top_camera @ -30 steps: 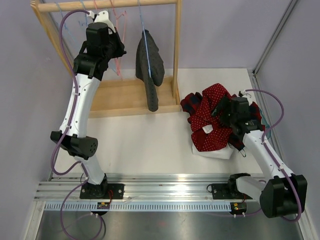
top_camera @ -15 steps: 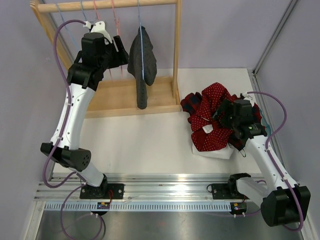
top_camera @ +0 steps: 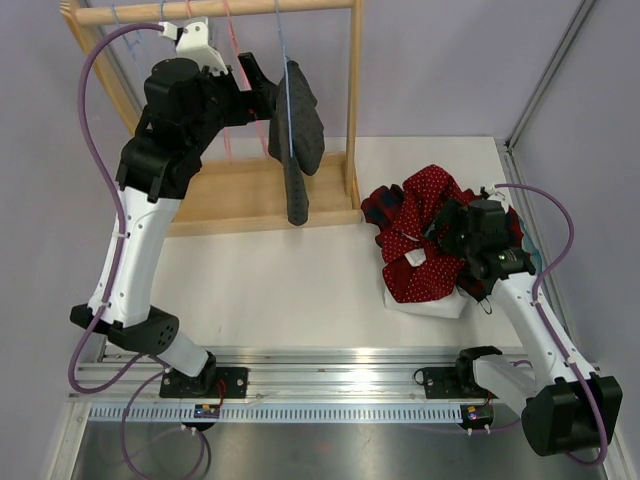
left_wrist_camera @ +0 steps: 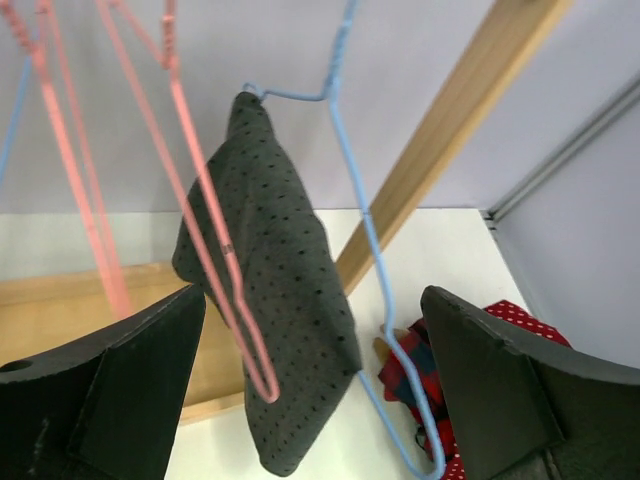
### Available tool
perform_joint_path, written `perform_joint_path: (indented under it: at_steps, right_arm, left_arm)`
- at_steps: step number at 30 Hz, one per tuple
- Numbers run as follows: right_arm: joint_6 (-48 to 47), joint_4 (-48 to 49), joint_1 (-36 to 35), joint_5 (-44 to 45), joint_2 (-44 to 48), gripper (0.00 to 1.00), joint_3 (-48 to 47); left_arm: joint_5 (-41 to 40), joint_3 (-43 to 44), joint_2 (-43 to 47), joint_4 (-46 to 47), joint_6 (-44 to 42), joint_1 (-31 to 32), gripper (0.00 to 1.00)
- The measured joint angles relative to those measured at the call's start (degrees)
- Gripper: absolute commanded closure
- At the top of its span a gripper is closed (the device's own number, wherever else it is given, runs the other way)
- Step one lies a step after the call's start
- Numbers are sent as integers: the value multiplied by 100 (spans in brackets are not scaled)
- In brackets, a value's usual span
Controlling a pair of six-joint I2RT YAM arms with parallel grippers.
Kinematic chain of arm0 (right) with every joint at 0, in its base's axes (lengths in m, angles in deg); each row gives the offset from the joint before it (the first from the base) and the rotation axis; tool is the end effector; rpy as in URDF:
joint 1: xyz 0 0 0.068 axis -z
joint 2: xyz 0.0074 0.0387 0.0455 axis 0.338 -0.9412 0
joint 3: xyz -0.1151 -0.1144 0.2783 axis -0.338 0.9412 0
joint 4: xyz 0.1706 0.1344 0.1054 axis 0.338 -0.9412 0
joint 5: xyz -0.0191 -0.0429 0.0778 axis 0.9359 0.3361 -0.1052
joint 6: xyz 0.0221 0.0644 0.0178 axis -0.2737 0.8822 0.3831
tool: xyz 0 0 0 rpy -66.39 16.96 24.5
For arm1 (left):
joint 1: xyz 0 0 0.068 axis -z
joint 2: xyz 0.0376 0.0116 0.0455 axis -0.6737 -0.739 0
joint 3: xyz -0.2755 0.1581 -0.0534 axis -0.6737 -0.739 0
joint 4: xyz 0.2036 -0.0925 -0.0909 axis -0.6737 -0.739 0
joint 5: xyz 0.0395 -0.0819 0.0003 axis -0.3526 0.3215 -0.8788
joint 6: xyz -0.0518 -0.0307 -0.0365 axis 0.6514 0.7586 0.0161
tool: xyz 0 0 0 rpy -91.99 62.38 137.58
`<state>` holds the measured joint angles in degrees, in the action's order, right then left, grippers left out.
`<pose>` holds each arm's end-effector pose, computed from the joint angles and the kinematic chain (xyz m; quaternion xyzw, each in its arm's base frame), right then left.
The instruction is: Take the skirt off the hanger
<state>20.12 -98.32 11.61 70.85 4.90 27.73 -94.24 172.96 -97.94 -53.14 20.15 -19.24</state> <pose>0.1839 0.0228 0.3160 0.1983 0.8731 0.1267 0.4269 0.2629 -0.1054 0.5950 -0.0107 0.7464 -0.2026 0.6338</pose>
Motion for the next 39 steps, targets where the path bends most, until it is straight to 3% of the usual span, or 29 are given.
perform_joint_path:
  at_steps: [7,11,12,14,15,18,32,39]
  right_arm:
    - [-4,-4,0,2,66,1,0]
    - [-24,-15,0,4,87,0,2]
    - [-26,-28,0,7,94,1,2]
    - [-31,-52,0,7,103,0,2]
    - [-37,-57,0,7,105,1,2]
    - [-52,-70,0,7,114,1,2]
    - [-188,-76,0,-151,103,1,-39]
    - [-549,2,-177,-809,59,0,-1285]
  left_arm:
    - [26,313,-603,221,7,354,7]
    - [33,463,-1108,249,15,470,16]
    - [28,503,-1246,249,20,505,30]
    - [-9,514,-1436,247,39,542,45]
    - [-22,514,-1499,243,52,553,64]
    - [-138,514,-1637,234,61,584,100]
    - [-466,811,-1626,-229,-149,638,100]
    - [-428,964,-1287,-610,-192,739,100]
